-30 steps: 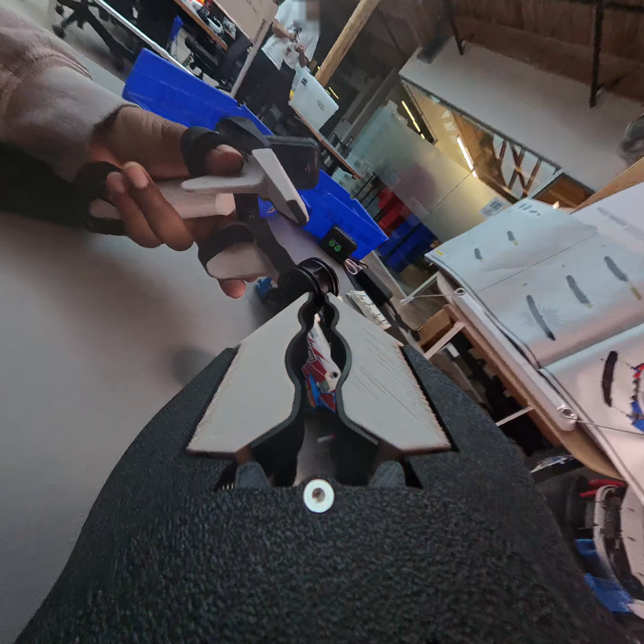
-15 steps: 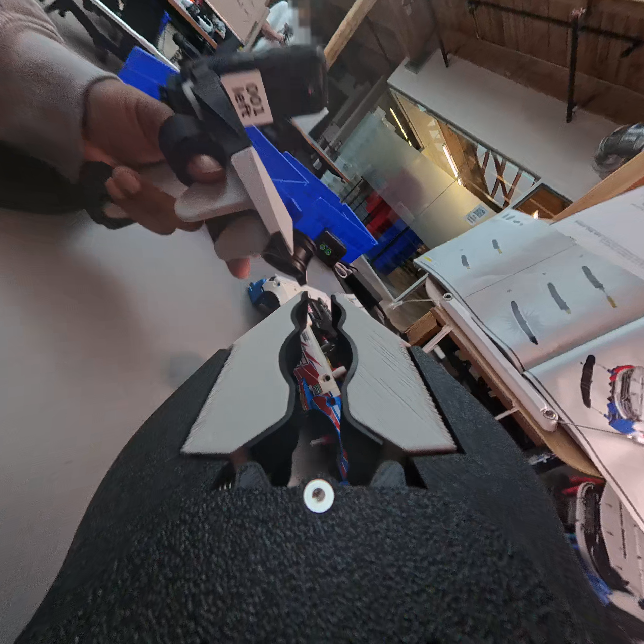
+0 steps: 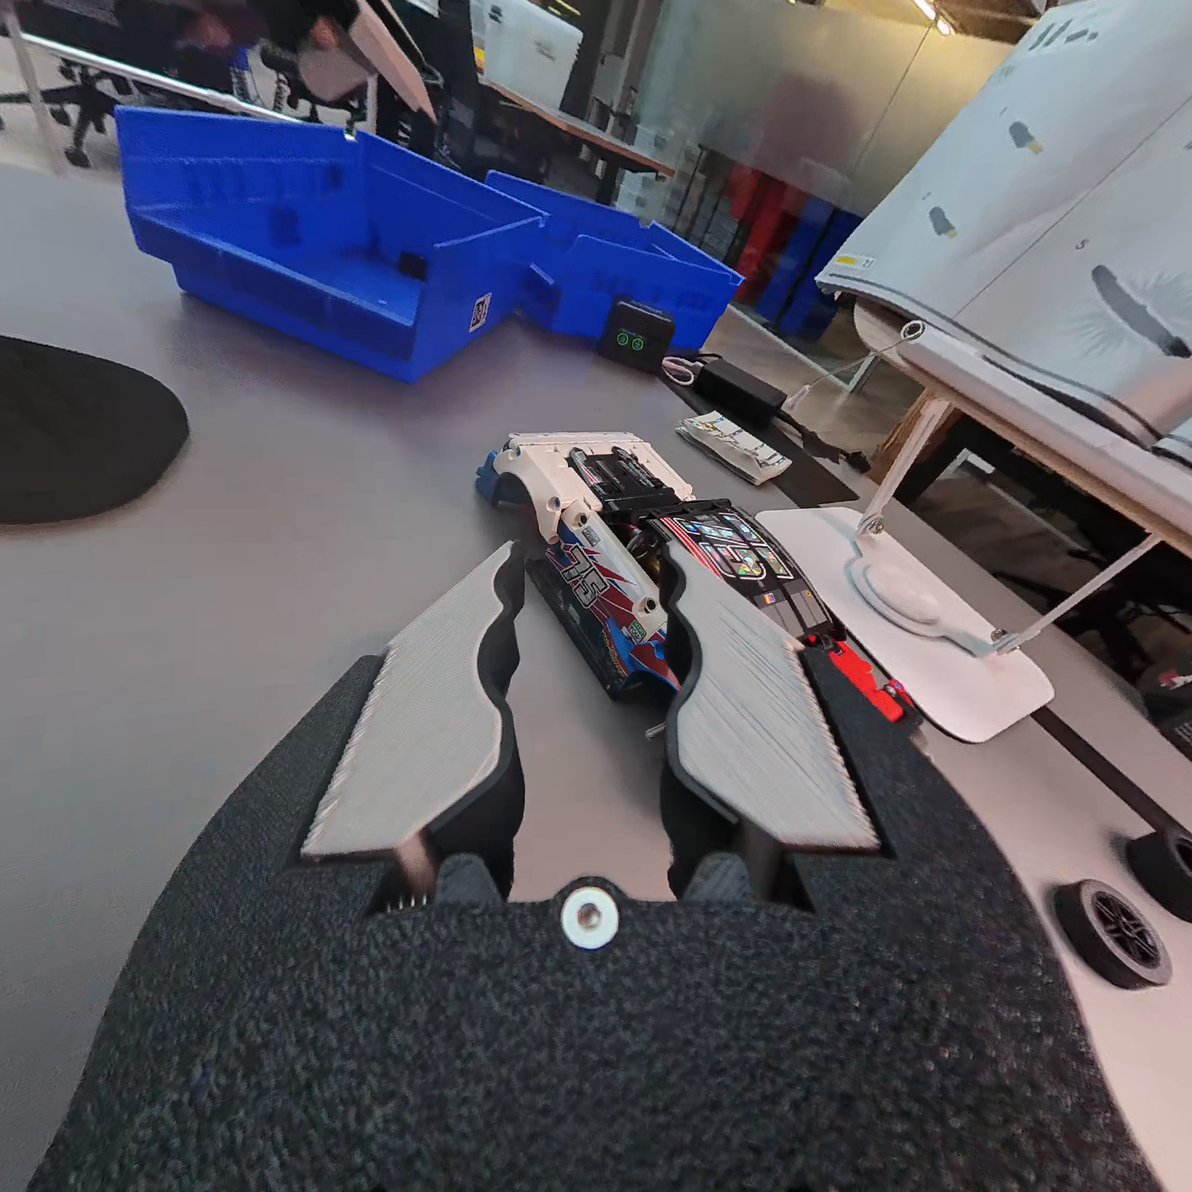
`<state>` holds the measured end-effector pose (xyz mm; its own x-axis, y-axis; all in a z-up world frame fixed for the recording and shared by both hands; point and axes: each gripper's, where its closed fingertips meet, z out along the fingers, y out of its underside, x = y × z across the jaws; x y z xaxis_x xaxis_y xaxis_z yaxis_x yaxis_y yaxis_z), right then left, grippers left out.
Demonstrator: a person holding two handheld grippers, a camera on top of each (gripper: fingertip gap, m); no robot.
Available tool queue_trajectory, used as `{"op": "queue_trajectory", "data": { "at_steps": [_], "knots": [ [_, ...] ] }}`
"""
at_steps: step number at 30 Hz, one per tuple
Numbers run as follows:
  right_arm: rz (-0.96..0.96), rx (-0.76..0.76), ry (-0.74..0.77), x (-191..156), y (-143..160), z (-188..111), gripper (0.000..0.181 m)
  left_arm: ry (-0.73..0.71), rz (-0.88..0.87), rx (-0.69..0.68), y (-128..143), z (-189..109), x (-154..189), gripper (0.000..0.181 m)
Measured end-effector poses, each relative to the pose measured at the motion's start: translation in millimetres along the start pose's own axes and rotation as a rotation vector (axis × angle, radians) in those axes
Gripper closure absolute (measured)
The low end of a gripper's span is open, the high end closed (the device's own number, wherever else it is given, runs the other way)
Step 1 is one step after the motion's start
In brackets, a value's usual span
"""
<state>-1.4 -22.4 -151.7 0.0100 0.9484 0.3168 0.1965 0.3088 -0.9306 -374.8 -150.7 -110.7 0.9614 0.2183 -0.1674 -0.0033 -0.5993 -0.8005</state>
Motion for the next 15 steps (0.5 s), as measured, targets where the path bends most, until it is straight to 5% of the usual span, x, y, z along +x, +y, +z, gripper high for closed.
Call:
{"op": "queue_trajectory", "data": {
  "at_steps": [2, 7, 15],
  "knots": [
    [0.005, -0.012, -0.018, -3.6, 3.4, 2.3, 0.14, 0.012, -0.161, -0.081, 16.2, 27.4, -26.7, 0.148],
    [-0.015, -0.047, -0.051, -14.1, 10.6, 5.7, 0.14, -0.268, -0.457, -0.228, 67.4, 80.5, -86.7, 0.148],
    [0.056, -0.038, -0.085, -10.4, 13.1, 2.8, 0.147, -0.415, -0.644, -0.334, 126.9, 97.7, -115.3, 0.147]
  ]
}}
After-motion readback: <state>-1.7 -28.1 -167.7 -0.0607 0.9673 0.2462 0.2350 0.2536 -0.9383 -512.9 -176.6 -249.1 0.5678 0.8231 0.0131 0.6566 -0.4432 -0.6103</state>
